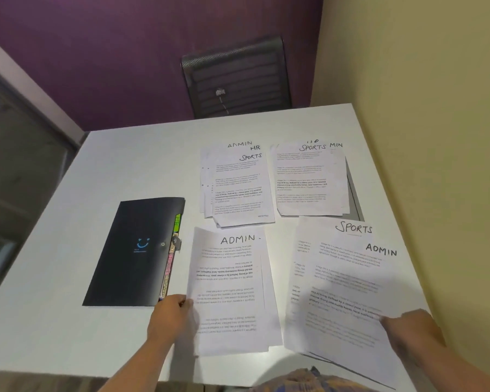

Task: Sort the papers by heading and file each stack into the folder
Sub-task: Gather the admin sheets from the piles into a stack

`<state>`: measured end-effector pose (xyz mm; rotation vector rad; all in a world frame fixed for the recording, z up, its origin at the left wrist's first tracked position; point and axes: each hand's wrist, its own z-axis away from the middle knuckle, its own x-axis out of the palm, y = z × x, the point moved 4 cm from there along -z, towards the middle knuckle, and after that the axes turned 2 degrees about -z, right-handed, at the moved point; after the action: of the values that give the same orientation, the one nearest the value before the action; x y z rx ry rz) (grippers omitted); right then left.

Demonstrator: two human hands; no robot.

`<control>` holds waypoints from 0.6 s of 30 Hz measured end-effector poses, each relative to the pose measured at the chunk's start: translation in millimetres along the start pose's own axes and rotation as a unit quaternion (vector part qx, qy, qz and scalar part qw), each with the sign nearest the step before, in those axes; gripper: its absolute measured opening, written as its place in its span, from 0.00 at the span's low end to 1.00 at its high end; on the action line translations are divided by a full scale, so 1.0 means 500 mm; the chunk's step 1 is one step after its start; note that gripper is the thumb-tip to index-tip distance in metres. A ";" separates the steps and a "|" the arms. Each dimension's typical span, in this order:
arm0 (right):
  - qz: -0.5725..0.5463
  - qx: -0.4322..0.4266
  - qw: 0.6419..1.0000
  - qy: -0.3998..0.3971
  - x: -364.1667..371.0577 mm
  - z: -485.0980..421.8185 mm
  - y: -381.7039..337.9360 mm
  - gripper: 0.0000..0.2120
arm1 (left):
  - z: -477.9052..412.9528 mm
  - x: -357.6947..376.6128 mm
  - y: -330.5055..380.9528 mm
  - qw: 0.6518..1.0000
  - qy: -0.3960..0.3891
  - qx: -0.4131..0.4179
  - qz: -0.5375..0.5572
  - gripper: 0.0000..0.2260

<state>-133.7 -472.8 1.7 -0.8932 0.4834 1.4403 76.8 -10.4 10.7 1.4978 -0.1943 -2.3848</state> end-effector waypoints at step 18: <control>-0.329 -0.095 0.939 0.032 -0.053 0.053 -0.002 0.03 | 0.116 -0.122 0.048 0.927 0.049 -0.038 0.369 0.08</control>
<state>-141.6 -469.3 38.0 -1.1260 0.0657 0.8508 53.7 -15.4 95.1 1.2083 -0.5291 -1.6891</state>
